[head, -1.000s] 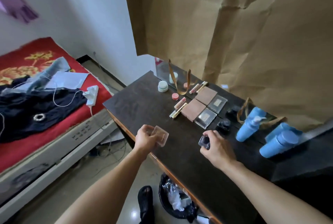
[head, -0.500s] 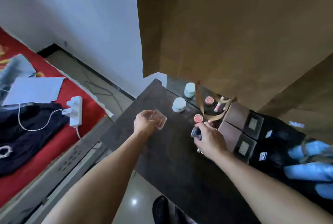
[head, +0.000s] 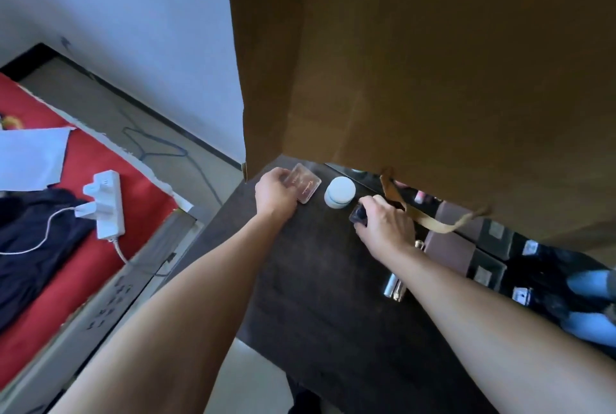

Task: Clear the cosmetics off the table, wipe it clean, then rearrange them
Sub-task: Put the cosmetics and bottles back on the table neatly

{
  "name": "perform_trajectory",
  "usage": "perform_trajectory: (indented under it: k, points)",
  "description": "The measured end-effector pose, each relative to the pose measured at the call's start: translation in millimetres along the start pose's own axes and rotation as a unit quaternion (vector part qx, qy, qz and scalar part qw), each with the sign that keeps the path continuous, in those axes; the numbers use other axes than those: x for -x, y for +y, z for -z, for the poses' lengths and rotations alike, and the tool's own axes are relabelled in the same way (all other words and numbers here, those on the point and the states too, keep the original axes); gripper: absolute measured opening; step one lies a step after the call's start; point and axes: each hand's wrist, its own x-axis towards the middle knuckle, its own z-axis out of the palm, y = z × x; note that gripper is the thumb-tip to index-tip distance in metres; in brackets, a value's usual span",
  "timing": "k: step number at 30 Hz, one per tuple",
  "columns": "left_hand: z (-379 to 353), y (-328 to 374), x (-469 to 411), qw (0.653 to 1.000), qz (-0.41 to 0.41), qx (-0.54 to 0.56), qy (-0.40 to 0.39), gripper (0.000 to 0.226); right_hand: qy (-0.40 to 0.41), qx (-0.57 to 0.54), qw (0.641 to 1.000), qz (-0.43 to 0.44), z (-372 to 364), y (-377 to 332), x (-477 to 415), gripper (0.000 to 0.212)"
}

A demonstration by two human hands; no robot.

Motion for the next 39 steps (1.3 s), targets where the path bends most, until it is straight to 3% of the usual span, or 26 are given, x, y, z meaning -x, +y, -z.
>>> perform_trajectory:
  k: [9,16,30,39]
  points:
    - [0,0,45,0.975,-0.082,-0.202,0.032,0.027,0.042,-0.020,0.997,0.068,5,9,33,0.042]
    - [-20,2,121,0.942,-0.176,-0.286,0.003,0.020,0.066,-0.021,0.995,0.068,14,46,98,0.025]
    - [-173,22,370,0.899,-0.320,-0.298,-0.028,0.014,0.103,-0.028,0.994,-0.004,35,264,318,0.024]
    - [-278,42,510,0.873,-0.382,-0.284,-0.107,0.009,0.096,-0.032,0.990,-0.095,54,407,448,0.031]
